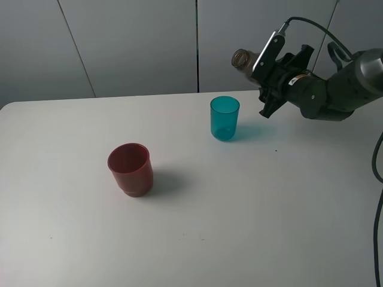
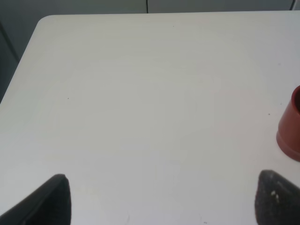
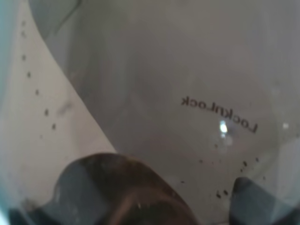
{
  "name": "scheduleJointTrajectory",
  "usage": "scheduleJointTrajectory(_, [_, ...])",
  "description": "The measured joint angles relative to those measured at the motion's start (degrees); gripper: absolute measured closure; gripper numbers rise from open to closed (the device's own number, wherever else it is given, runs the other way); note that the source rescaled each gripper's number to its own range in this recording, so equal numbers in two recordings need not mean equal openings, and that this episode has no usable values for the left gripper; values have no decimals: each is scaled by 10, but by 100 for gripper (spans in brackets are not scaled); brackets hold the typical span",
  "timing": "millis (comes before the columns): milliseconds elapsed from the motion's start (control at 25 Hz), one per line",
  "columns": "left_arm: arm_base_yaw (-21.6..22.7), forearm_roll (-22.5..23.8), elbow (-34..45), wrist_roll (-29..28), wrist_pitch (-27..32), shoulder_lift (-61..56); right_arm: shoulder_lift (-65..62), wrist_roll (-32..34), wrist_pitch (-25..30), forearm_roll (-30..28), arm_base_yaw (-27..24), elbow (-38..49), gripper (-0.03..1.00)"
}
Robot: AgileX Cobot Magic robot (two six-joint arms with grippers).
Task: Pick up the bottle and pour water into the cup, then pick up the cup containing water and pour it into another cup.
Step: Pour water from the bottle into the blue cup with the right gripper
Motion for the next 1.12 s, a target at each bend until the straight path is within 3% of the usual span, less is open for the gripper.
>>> scheduleJointTrajectory(760, [0,0,0,2,0,0,0,-262,-5,48,0,0,97])
scheduleJointTrajectory(1120, [0,0,0,3,0,0,0,-324,-17,51,0,0,97])
